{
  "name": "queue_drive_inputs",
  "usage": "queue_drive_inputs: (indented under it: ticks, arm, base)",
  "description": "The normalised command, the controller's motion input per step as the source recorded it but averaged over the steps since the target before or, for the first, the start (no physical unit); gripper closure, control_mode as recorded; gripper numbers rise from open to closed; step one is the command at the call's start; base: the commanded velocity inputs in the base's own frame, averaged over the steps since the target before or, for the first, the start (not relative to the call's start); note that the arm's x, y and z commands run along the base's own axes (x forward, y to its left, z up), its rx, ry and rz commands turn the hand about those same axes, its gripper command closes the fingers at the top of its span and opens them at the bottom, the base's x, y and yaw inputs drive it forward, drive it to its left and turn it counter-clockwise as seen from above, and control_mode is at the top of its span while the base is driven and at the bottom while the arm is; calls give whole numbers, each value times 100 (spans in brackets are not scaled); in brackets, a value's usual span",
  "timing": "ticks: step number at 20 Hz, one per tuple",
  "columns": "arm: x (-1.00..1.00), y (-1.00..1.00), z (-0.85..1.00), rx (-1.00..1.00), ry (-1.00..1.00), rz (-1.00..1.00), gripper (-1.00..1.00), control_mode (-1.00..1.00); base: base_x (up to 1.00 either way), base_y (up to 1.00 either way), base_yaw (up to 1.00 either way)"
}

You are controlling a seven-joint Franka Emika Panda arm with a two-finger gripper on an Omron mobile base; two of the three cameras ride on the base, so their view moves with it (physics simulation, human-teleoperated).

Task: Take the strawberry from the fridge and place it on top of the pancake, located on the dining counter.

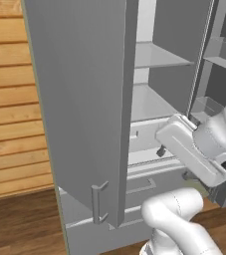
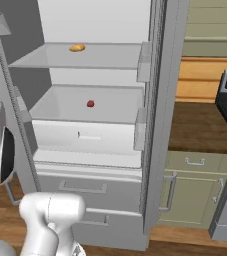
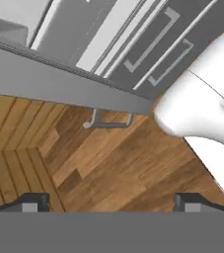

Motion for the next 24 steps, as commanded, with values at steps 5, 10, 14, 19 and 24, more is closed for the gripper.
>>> queue_drive_inputs:
  ticks: [5, 10, 14, 19, 24]
  arm:
    - [43, -37, 28, 62, 5, 0, -100, -100]
    - [72, -6, 29, 46, 6, 12, -100, -100]
    - [87, 0, 23, 31, 0, 20, -100, -100]
    - [85, 0, 0, 13, 0, 22, -100, -100]
    - [58, 9, 0, 1, -8, 21, -100, -100]
  base:
    - [0, 0, 0]
    - [0, 0, 0]
    - [0, 0, 0]
    - [0, 0, 0]
    - [0, 0, 0]
